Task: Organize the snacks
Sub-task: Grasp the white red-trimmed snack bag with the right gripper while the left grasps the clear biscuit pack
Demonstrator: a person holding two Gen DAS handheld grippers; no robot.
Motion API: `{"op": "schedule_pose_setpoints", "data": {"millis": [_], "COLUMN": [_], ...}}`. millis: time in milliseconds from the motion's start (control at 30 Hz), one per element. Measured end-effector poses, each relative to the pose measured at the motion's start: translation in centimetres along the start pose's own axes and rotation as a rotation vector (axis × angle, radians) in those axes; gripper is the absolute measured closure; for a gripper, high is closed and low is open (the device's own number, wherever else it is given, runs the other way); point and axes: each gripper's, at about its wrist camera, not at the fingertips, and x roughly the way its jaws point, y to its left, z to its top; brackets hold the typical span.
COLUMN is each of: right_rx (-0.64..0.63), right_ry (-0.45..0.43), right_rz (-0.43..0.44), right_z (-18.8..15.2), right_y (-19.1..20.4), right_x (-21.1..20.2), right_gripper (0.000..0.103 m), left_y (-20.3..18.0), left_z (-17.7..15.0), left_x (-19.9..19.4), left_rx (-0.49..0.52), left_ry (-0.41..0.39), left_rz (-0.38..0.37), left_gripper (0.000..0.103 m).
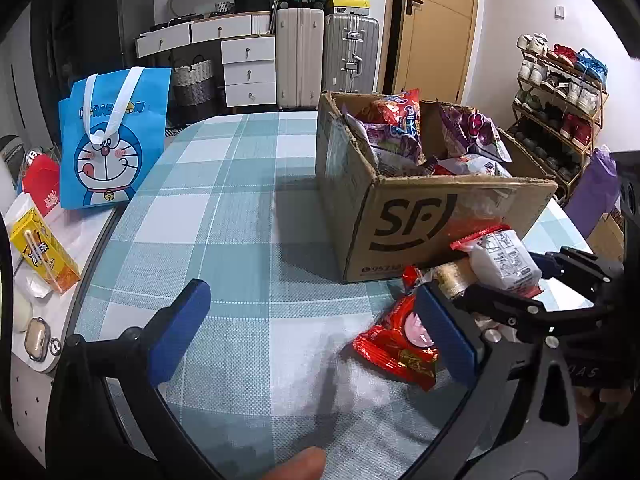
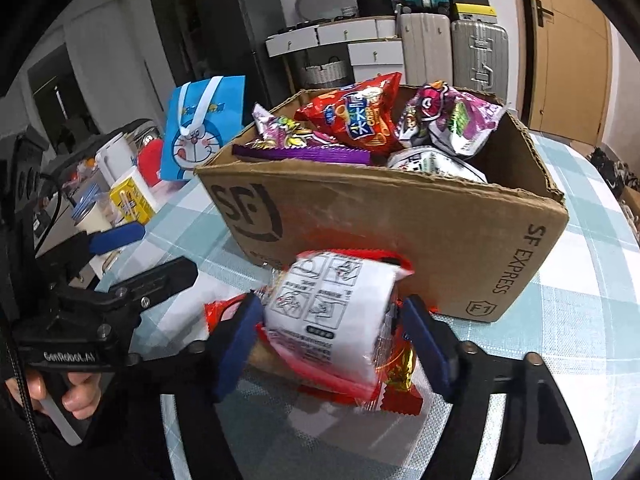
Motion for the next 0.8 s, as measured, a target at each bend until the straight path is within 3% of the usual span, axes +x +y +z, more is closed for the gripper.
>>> {"op": "schedule_pose_setpoints", "data": {"millis": [67, 333, 800], "right_rx": [-0.001, -0.026, -0.006], "right_ry": [-0.001, -0.051, -0.127], "right_rz": [0.007, 0.032, 0.012], "right_z": [-0.1, -1.0, -1.5], "right_y": [-0.1, -0.4, -4.1], "right_x": [-0.3, -2.3, -7.6], "right_gripper": [0.042, 0.054, 0.055], "left_y": [-0.1, -0.9, -5.7], "left_z": [0.0, -0.2, -1.0], "left_x": [0.0, 0.1, 1.3], "left_rx": [0.001, 0.015, 0.058], "left_ry": [0.001, 0.007, 0.072], "left_rz": [-0.001, -0.008, -0.104], "left_gripper": [0.001, 0.001, 0.001]}}
